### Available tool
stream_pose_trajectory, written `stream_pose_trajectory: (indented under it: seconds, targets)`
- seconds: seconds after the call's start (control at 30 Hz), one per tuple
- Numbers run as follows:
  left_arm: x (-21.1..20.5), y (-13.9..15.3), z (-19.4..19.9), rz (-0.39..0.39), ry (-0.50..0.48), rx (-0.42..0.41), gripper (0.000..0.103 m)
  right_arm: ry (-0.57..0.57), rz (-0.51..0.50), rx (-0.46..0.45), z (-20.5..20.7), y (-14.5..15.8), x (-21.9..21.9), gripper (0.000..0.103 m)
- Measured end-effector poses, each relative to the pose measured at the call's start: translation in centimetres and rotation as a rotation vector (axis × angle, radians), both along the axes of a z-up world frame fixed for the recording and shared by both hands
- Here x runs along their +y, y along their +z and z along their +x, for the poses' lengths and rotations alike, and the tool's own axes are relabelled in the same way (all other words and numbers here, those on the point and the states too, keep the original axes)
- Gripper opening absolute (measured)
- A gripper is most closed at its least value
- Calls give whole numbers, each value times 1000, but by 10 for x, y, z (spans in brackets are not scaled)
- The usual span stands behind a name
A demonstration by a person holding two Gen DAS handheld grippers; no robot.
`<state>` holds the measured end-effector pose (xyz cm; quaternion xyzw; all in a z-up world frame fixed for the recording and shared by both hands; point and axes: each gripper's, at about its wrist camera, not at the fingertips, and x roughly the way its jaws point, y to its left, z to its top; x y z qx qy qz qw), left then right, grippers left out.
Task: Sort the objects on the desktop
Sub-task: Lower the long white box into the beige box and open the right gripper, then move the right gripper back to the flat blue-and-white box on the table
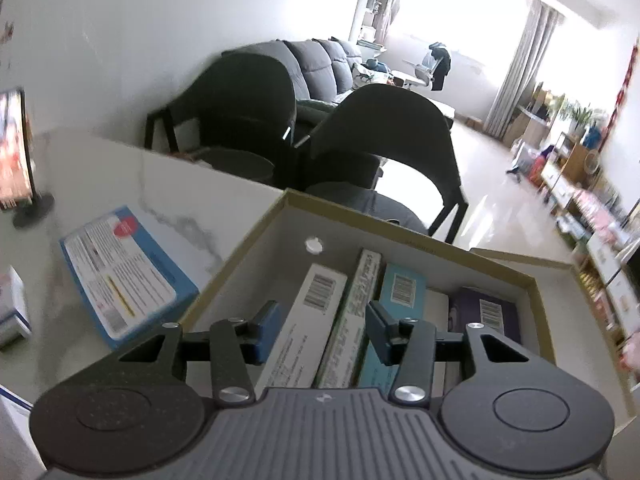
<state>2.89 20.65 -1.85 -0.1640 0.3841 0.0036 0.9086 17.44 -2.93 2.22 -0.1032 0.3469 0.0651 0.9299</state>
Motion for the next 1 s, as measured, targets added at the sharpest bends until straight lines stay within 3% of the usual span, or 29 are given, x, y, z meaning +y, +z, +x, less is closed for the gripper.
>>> stream_pose_trajectory:
  seconds: [0.33,0.6,0.73,1.0]
  targets:
    - [-6,6,12,11,-15,-10,101,6,146,-1,-13,21,-24,53]
    - [-13,17,40,13,-35,-18,101,49,255,7,-33,30,-37,60]
    - [-17,18,58,-7,-44,-8,101,89,265,7,-39,34,-35,66]
    - [-6,20,66,-37,23,-9,101,217,283,31,-27,48,-15,67]
